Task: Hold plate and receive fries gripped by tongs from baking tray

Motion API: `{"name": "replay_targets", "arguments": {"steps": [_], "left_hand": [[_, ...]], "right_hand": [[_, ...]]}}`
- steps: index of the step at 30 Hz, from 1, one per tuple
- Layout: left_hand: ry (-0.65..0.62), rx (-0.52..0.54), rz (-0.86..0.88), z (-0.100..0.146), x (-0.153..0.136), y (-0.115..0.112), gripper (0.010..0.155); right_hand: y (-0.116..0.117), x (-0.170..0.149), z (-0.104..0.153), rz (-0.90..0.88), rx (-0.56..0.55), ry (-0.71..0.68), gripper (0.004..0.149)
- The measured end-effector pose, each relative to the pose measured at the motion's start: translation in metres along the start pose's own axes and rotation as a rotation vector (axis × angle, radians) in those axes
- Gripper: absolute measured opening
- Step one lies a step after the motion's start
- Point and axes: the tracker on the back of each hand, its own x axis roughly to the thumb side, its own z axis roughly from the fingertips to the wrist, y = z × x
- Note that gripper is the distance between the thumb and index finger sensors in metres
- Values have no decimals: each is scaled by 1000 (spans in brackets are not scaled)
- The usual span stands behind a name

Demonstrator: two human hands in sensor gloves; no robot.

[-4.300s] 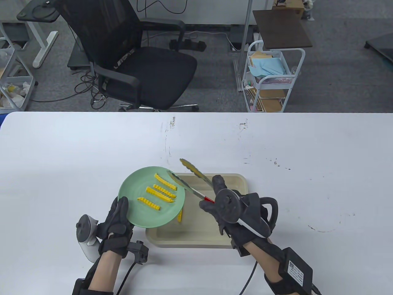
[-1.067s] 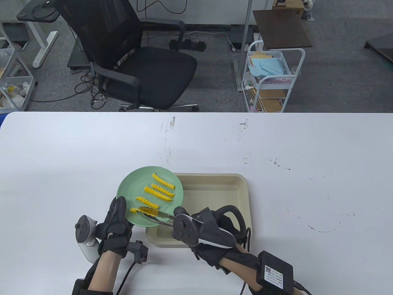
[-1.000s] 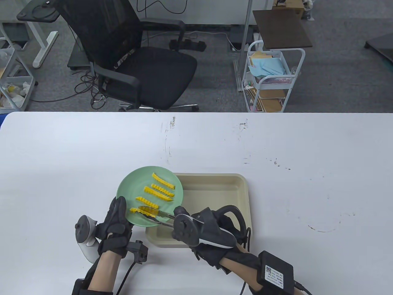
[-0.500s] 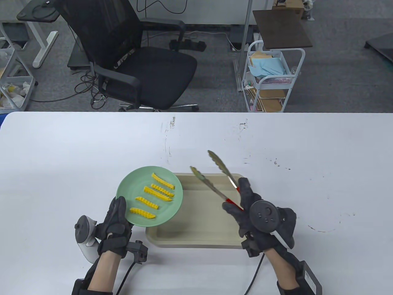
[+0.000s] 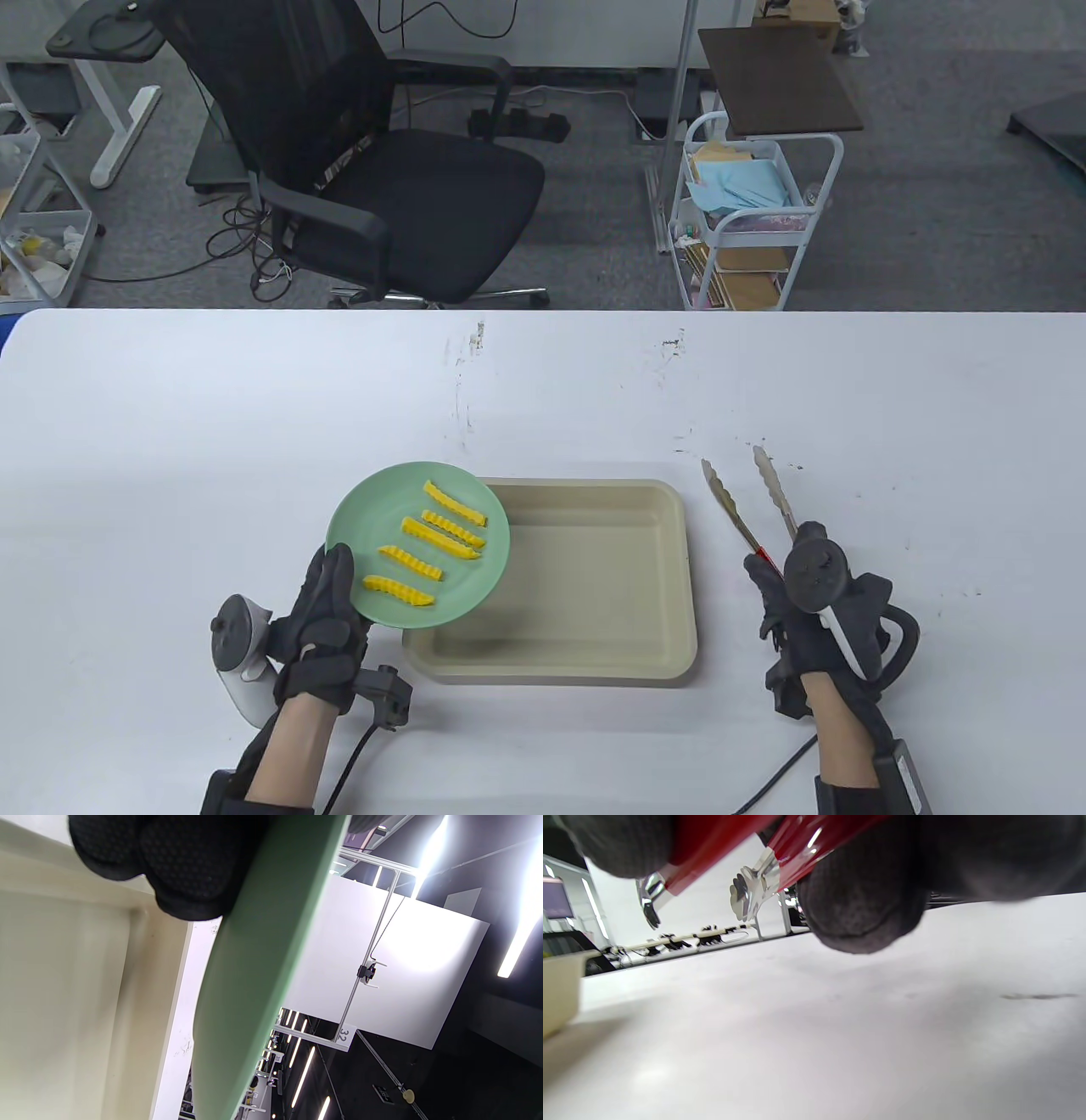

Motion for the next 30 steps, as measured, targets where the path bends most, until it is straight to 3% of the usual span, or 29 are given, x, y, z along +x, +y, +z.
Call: {"name": "replay_targets", "arguments": {"steps": [11,20,30], "left_hand": [[9,3,-6,0,-1,0,63],[28,-14,31,0,-2,-2,63],[36,-23,7,1,-2,-6,63]], "right_hand": [[21,3,-8,156,74,35,84],[28,5,-10,212,170,72,82],[32,5,-11,265,195,97,86]]}}
